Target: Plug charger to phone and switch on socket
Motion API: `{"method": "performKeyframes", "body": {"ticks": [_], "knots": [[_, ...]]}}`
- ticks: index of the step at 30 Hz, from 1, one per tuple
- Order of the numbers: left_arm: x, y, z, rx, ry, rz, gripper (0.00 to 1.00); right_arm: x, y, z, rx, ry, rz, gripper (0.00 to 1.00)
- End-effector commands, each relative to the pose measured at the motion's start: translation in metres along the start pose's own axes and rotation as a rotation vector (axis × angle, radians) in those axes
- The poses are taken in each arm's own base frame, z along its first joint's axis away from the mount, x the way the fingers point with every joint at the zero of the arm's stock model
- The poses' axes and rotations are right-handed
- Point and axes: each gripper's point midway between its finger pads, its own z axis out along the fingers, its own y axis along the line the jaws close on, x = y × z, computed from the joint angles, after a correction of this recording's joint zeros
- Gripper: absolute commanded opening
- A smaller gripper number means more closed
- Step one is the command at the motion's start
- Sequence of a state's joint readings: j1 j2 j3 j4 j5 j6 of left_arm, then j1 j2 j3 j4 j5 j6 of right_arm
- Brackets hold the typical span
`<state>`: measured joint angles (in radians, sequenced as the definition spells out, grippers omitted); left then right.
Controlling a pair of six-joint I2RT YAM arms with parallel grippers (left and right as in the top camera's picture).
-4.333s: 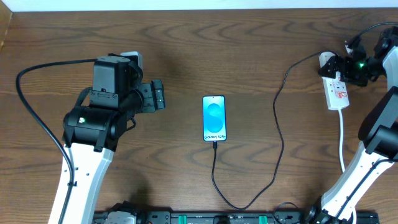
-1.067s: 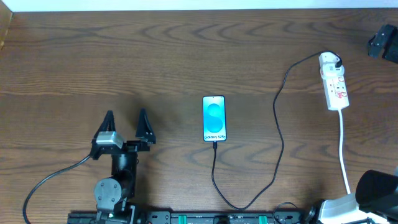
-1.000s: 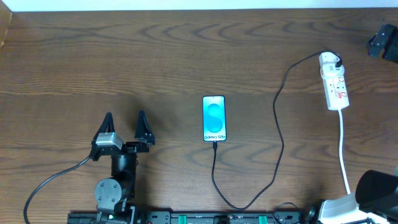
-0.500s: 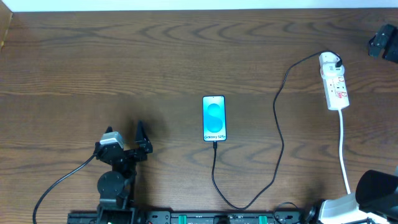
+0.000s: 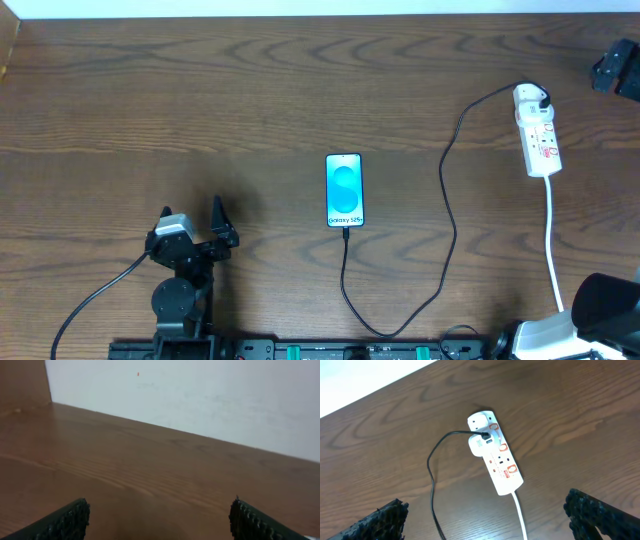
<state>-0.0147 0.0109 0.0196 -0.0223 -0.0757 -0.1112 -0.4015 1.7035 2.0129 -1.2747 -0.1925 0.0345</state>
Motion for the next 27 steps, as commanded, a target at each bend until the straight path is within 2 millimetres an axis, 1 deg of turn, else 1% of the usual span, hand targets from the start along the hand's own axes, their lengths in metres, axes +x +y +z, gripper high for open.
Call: {"method": "performKeyframes", "body": {"ticks": [1,27], "knots": [[0.0187,-0.0014,0.0003,0.023,0.061,0.139,0.89,0.0003,0.0017,-0.0004,-0.003,0.0,0.002,0.99],[0.0185,-0.0015,0.0005,0.022,0.06,0.12,0.89,0.0003,0.0017,-0.0004,-0.003,0.0,0.002,0.99]]}}
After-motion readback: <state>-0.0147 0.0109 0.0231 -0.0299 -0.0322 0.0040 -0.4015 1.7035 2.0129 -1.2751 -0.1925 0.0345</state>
